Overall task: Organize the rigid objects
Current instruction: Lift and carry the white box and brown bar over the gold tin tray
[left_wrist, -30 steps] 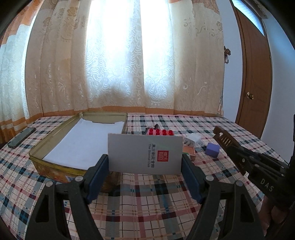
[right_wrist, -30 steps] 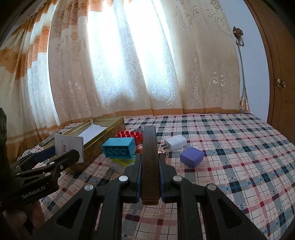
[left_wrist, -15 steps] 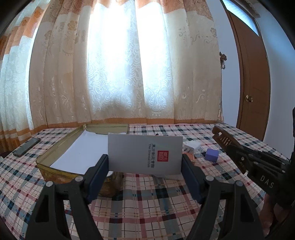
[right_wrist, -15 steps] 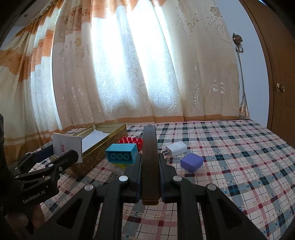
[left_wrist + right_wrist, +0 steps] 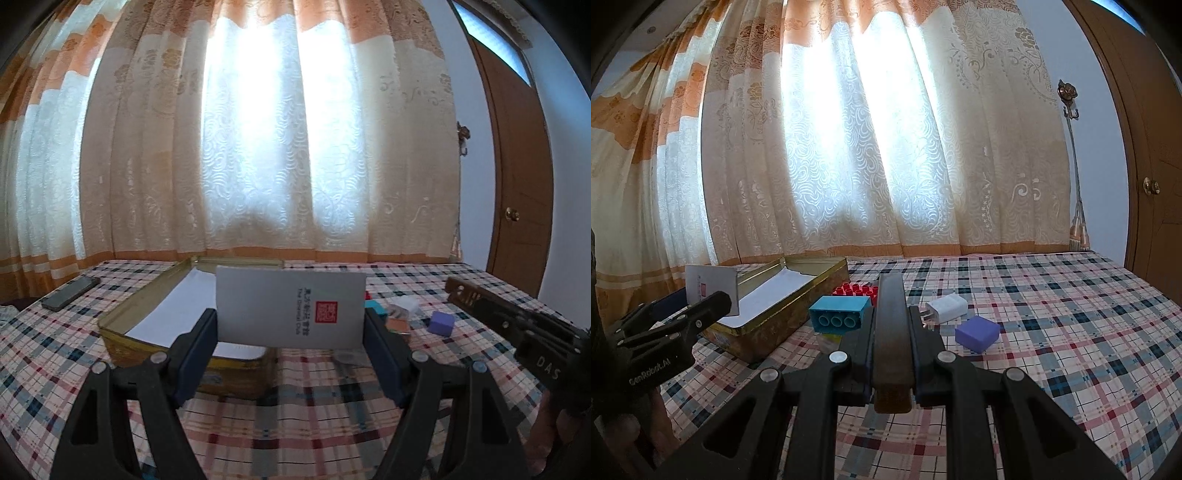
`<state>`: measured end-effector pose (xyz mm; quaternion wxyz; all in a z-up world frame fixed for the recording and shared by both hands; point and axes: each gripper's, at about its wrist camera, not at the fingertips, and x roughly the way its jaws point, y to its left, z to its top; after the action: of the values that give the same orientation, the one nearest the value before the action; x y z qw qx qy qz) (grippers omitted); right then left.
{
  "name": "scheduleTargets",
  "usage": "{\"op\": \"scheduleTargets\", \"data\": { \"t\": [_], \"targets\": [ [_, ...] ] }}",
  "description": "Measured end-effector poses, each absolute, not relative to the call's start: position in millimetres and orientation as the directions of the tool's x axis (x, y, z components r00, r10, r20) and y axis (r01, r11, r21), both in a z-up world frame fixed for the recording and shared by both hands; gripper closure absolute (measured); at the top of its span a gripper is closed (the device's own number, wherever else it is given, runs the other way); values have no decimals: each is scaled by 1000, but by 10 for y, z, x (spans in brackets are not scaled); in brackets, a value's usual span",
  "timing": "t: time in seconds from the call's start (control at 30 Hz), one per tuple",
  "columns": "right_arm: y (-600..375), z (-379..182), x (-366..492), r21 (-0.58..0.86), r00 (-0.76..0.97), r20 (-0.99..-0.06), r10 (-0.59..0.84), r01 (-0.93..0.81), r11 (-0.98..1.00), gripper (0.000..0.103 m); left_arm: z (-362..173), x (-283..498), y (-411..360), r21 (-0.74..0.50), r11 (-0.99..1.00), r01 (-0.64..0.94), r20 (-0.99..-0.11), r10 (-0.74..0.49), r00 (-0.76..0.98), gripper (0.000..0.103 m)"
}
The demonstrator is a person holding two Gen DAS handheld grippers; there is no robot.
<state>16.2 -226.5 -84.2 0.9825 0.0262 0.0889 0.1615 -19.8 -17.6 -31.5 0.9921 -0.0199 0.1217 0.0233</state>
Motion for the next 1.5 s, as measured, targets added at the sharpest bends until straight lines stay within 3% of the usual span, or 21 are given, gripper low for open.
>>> {"op": "scheduleTargets", "data": {
  "t": [1.5],
  "targets": [
    [-1152,-860,48,-9,865,-185,466,-475,880,86,-376,-247,696,-51,979,-200,-304,175,937,26]
  ]
}}
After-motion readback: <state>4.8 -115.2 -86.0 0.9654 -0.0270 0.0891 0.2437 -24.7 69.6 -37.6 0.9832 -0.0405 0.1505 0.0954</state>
